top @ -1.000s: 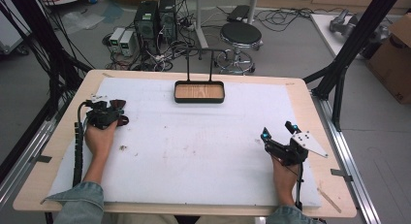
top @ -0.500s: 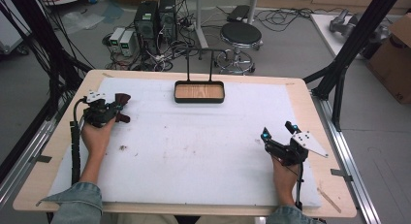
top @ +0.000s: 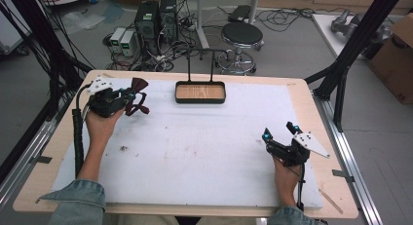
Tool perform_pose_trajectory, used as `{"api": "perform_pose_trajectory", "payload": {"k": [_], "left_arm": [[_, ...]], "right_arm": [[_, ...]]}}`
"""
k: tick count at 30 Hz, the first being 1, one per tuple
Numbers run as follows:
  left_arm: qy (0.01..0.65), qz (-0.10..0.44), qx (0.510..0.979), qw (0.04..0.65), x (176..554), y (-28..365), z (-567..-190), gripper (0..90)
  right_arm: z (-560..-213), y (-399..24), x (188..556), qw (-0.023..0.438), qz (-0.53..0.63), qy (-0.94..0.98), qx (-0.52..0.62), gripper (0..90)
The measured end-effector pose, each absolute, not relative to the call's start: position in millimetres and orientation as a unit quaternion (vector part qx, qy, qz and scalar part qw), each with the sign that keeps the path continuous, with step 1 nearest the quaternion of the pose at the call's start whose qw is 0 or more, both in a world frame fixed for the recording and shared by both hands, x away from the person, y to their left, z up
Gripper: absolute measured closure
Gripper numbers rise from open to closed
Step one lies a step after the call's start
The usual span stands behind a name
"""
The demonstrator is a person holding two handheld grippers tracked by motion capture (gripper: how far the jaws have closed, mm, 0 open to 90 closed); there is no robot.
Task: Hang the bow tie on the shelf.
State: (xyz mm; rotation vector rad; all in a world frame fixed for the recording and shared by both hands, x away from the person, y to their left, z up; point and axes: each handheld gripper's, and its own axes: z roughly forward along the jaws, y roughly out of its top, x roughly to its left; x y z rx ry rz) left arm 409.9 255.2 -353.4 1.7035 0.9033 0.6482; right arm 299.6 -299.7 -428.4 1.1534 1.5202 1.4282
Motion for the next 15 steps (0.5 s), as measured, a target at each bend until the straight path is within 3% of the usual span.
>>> {"api": "perform_pose_trajectory", "payload": {"k": [15], "left_arm": [[0.314, 0.247, 0.739, 0.542, 449.8, 206.5, -324.9, 76.7]], "right_arm": [[-428.4, -301.0, 299.5, 0.368, 0.560, 0.591, 0.449, 11.3]]}}
